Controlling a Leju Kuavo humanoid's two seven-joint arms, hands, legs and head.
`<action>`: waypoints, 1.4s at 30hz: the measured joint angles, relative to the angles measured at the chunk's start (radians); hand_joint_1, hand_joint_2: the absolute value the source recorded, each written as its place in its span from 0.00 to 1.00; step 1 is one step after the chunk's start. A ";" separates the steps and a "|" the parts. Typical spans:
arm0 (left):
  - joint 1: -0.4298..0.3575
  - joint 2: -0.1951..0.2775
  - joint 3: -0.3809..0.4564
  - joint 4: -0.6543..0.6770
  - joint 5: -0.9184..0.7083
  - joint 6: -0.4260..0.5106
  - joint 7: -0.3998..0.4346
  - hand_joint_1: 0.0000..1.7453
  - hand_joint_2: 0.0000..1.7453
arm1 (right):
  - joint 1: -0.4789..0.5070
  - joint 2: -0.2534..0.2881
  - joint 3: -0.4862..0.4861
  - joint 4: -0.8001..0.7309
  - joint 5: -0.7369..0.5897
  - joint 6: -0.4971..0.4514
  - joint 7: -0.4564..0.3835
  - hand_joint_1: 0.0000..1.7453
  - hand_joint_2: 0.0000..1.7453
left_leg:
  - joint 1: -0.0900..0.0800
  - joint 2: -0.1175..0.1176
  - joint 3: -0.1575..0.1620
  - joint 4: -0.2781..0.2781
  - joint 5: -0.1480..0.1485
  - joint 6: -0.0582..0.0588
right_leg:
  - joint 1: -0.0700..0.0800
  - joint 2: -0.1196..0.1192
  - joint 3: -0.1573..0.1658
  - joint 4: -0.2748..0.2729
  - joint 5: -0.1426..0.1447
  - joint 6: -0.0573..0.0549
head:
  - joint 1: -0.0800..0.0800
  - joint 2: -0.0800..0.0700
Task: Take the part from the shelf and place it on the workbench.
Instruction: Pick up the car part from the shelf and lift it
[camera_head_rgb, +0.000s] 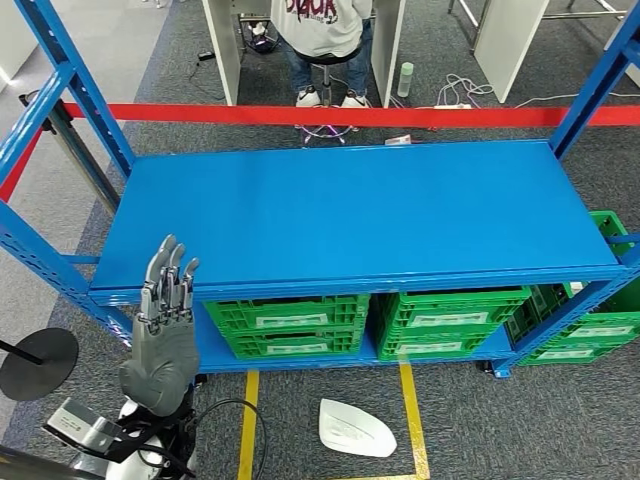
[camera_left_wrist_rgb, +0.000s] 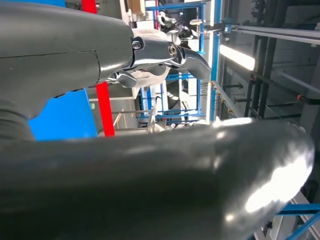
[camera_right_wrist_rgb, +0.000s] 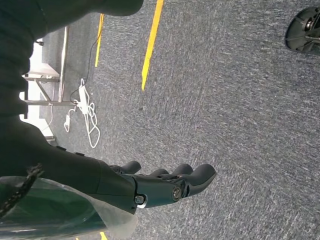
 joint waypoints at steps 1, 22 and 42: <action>0.000 0.000 0.000 0.000 0.001 0.000 0.000 0.00 0.00 | 0.000 0.000 0.000 0.000 0.000 0.000 0.000 0.00 1.00 | 0.000 0.000 0.000 0.000 0.000 0.000 | 0.000 0.000 0.000 0.000 0.000 0.000 | 0.000 0.000; 0.004 0.000 -0.006 0.000 0.011 -0.017 0.000 0.00 0.00 | 0.000 0.000 0.000 0.000 0.000 0.006 0.000 0.00 1.00 | 0.000 0.000 0.000 0.000 0.000 0.000 | 0.000 0.000 0.000 0.000 0.000 0.000 | 0.000 0.000; 0.008 0.000 -0.006 0.000 0.014 -0.017 0.000 0.00 0.00 | 0.000 0.000 0.000 0.000 0.000 0.006 0.000 0.00 1.00 | 0.000 0.000 0.000 0.000 0.000 0.000 | 0.000 0.000 0.000 0.000 0.000 0.000 | 0.000 0.000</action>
